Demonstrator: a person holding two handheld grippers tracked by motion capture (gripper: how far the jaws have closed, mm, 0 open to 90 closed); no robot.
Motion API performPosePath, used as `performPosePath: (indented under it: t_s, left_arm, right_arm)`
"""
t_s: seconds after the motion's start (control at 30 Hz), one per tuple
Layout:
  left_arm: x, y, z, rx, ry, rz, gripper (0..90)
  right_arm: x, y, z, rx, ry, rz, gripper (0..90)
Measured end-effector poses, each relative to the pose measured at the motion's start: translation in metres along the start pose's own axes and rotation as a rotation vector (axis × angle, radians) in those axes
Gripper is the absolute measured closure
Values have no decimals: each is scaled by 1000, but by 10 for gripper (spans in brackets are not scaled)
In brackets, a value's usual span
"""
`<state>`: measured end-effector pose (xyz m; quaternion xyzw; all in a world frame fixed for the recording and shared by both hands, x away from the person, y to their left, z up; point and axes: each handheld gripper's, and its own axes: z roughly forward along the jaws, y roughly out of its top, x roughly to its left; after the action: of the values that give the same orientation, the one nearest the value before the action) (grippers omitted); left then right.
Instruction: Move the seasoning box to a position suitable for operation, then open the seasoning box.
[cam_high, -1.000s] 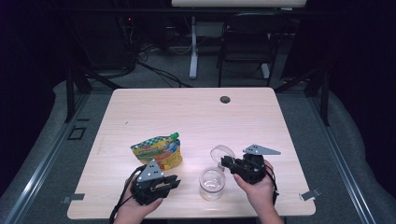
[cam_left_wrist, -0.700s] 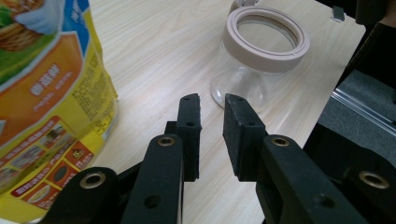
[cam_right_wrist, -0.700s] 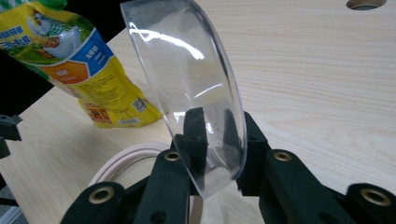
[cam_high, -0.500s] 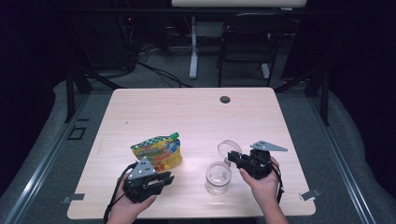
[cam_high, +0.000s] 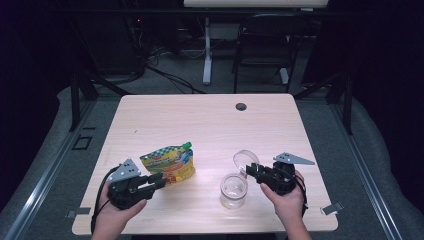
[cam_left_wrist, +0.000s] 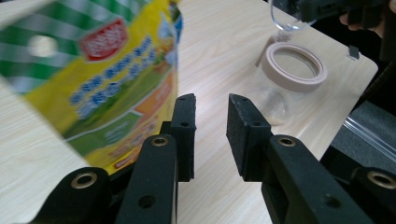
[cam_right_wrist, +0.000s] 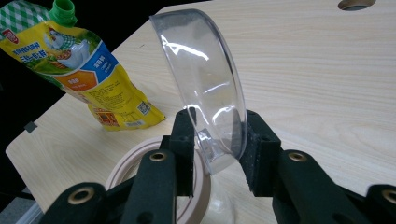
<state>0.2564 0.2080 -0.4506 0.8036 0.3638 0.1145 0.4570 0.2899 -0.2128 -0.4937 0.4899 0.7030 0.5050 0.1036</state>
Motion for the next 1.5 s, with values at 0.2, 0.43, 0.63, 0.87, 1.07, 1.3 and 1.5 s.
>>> performPosePath:
  t_s: [0.2, 0.43, 0.63, 0.87, 1.07, 1.3, 1.5]
  left_arm:
    - [13, 2, -14, -15, 11, -21, 721]
    - [25, 1, -23, -21, 49, -45, 691]
    - [33, 0, -29, -33, 71, -54, 670]
    - [41, -1, -30, -23, 84, -70, 644]
    - [46, -3, -24, -8, 95, -71, 632]
    - [50, -5, -23, -7, 107, -84, 630]
    - [52, -7, -19, -10, 99, -92, 594]
  right_arm:
    - [4, 1, -7, 6, -13, -19, 649]
    - [5, 2, -13, -4, -18, -15, 626]
    - [3, 0, -15, 12, -17, -15, 613]
    - [3, -1, -17, 24, -13, -19, 594]
    - [3, -3, -16, 39, -14, -32, 578]
    - [3, -3, -16, 48, -22, -37, 568]
    - [3, -3, -17, 47, -19, -35, 567]
